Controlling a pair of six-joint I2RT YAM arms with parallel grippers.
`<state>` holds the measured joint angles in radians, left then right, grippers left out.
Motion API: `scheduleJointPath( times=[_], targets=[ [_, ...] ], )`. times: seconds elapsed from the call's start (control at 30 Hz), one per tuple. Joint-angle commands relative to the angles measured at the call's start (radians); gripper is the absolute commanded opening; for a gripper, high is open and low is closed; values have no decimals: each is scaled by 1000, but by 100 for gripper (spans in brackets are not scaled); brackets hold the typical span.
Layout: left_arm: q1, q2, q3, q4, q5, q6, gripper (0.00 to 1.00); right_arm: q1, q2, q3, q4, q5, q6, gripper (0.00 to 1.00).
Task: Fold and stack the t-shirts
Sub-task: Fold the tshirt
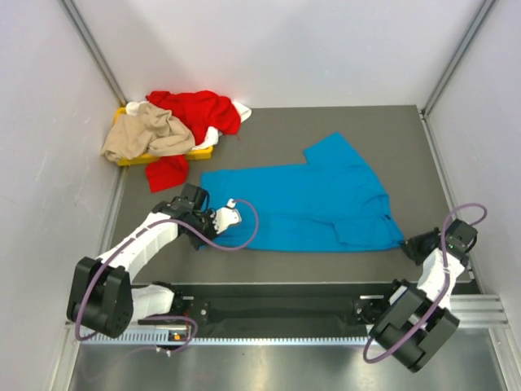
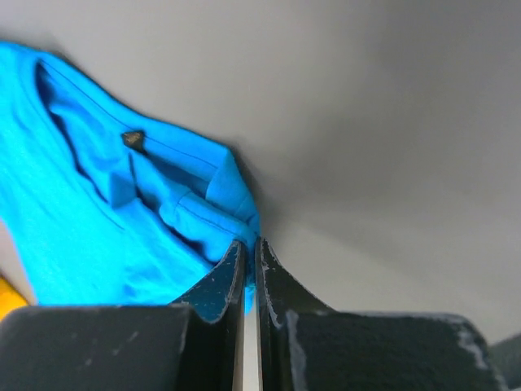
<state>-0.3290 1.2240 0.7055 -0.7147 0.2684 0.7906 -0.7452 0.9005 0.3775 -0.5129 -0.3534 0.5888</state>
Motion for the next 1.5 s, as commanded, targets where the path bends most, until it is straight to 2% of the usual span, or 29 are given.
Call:
scheduleJointPath(
  times=[0.0, 0.07, 0.1, 0.13, 0.17, 0.2, 0.23, 0.3, 0.37, 0.4, 0.43, 0.47, 0.5, 0.57, 0.6, 0.63, 0.77, 0.9, 1.03, 1.23, 1.4, 1.47],
  targets=[
    [4, -37, 9, -221, 87, 110, 0, -22, -90, 6, -96, 5, 52, 0],
    [4, -38, -1, -288, 89, 177, 0, -34, -158, 18, -159, 83, 54, 2],
    [4, -38, -4, -305, 91, 209, 10, -36, -175, 24, -179, 117, 49, 8],
    [4, -37, -8, -310, 85, 213, 29, -36, -189, 43, -206, 183, 54, 33],
    [4, -38, -2, -299, 74, 205, 52, -36, -192, 53, -217, 209, 55, 46],
    [4, -37, 6, -286, 57, 173, 82, -37, -195, 66, -216, 215, 59, 54],
    [11, -38, 20, -235, 39, 150, 98, -36, -196, 83, -202, 228, 60, 69],
    [33, -23, 92, -168, -7, 45, 98, -36, -187, 145, -153, 217, 30, 75],
    [112, 3, 202, -3, -12, -67, 99, -29, -140, 198, -2, 69, -36, 76],
    [149, 49, 241, 67, -20, -203, 99, 9, -117, 218, 54, 1, -58, 75],
    [219, 84, 279, 130, -37, -274, 97, 53, -65, 262, 165, -72, -78, 72],
    [246, 122, 349, 200, -50, -337, 94, 113, -33, 302, 189, -61, -137, 72],
    [264, 208, 389, 208, -82, -428, 91, 268, 50, 357, 189, 44, -177, 72],
    [289, 290, 483, 225, -110, -487, 85, 413, 157, 533, 162, 131, -300, 74],
    [289, 352, 506, 230, -110, -511, 84, 493, 282, 591, 153, 119, -329, 74],
    [286, 380, 523, 239, -104, -514, 81, 518, 346, 703, 140, 101, -352, 71],
    [289, 515, 601, 297, -167, -547, 69, 619, 628, 955, 111, 106, -461, 65],
    [291, 600, 652, 293, -199, -541, 70, 716, 958, 1210, 3, 149, -520, 62],
    [295, 673, 684, 293, -202, -531, 71, 787, 1188, 1493, -94, 206, -567, 60],
    [309, 732, 697, 316, -138, -534, 71, 834, 1411, 1669, -148, 235, -612, 60],
    [309, 772, 690, 316, -132, -533, 70, 857, 1485, 1673, -136, 267, -618, 57],
    [309, 784, 686, 311, -121, -533, 69, 863, 1499, 1672, -147, 275, -627, 51]
  ],
)
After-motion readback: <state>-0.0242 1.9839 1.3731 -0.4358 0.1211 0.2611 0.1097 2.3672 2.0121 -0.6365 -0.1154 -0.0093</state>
